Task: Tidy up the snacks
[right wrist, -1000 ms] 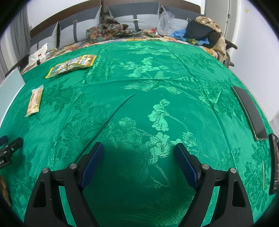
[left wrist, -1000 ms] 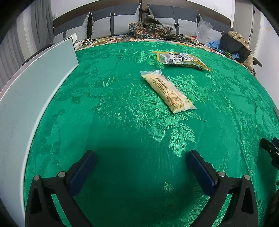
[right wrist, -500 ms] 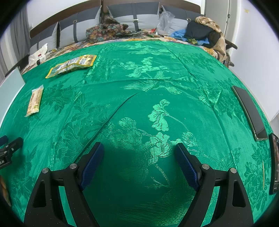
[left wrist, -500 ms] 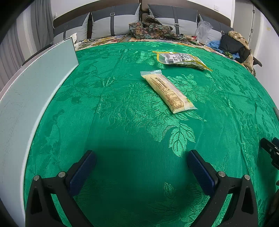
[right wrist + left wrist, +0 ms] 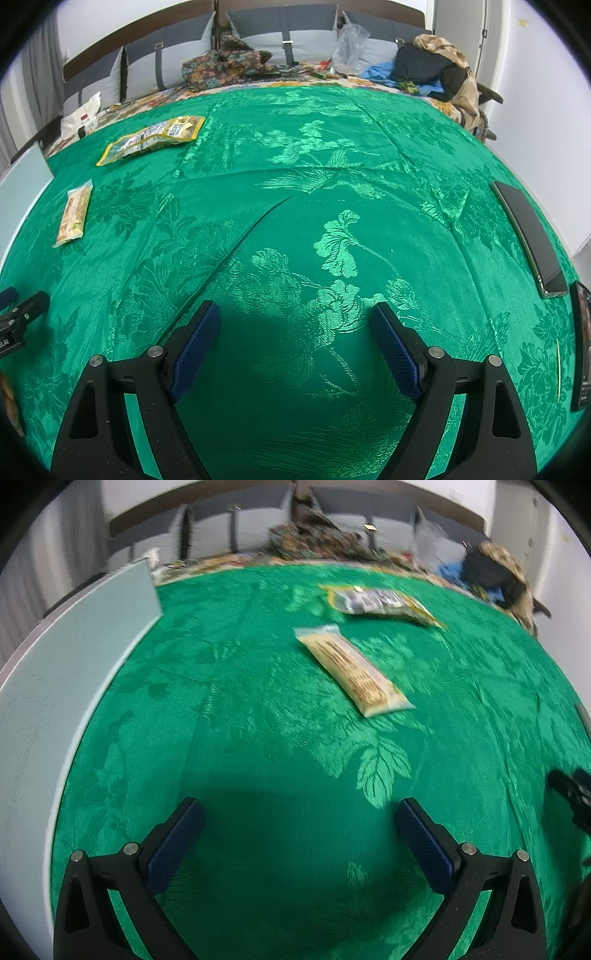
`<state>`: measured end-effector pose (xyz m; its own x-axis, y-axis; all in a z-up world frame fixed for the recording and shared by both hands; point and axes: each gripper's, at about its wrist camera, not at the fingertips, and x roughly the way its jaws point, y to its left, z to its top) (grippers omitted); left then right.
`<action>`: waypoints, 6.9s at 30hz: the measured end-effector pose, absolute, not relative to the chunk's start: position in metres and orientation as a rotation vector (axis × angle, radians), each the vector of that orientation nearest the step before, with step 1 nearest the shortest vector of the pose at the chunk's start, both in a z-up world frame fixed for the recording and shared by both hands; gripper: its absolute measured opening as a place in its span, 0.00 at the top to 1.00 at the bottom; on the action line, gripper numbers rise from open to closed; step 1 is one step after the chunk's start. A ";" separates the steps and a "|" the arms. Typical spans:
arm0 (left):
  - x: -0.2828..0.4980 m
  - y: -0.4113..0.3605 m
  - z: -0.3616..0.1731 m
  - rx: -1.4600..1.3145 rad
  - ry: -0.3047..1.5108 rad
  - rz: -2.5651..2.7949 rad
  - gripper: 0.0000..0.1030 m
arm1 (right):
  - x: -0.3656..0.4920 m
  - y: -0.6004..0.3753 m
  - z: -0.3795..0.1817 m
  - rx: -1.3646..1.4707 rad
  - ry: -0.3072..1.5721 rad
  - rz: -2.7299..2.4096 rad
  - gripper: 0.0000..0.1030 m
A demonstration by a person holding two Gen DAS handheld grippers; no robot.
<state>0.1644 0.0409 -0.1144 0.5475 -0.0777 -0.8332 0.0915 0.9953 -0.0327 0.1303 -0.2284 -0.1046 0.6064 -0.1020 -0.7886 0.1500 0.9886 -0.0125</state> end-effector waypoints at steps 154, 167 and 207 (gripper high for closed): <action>0.215 0.103 -0.121 0.010 0.941 -0.063 0.00 | 0.133 -0.151 -0.100 -0.017 0.919 0.008 0.15; 0.215 0.103 -0.121 0.010 0.941 -0.062 0.00 | 0.132 -0.151 -0.100 -0.017 0.919 0.008 0.15; 0.061 0.407 0.016 -0.213 0.884 0.327 0.48 | 0.140 0.189 0.090 0.138 0.967 0.847 0.35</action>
<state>0.0613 0.4066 0.0157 0.5891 0.1917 -0.7850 -0.3660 0.9294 -0.0477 0.1399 0.1887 0.0899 0.2823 0.6880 -0.6686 -0.5719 0.6803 0.4585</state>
